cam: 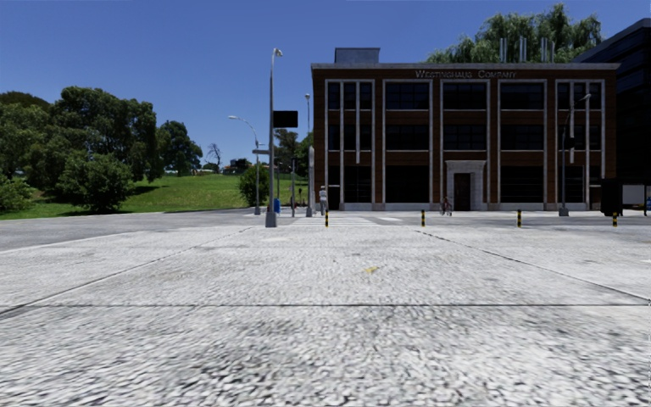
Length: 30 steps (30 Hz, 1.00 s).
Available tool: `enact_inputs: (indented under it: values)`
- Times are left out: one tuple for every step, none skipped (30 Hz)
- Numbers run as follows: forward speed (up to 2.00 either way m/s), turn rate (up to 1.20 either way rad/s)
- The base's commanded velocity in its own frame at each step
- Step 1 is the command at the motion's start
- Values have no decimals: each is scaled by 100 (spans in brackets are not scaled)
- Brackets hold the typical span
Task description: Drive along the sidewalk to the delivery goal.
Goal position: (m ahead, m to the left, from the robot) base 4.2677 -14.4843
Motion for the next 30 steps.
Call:
enact_inputs:
  values:
    - [200, 0]
    - [200, 0]
    - [200, 0]
    - [200, 0]
    - [200, 0]
    - [200, 0]
    - [200, 0]
    - [200, 0]
    - [200, 0]
    - [200, 0]
    - [200, 0]
    - [200, 0]
    - [200, 0]
    - [200, -2]
    - [200, -15]
    - [200, -24]
    - [200, -28]
    - [200, -28]
    - [200, -43]
    - [200, -62]
    - [200, -76]
    - [200, -76]
    - [200, -82]
    - [200, -83]
    - [200, -84]
    - [200, -84]
    - [200, -84]
    - [200, -84]
    - [200, -84]
    - [200, -84]
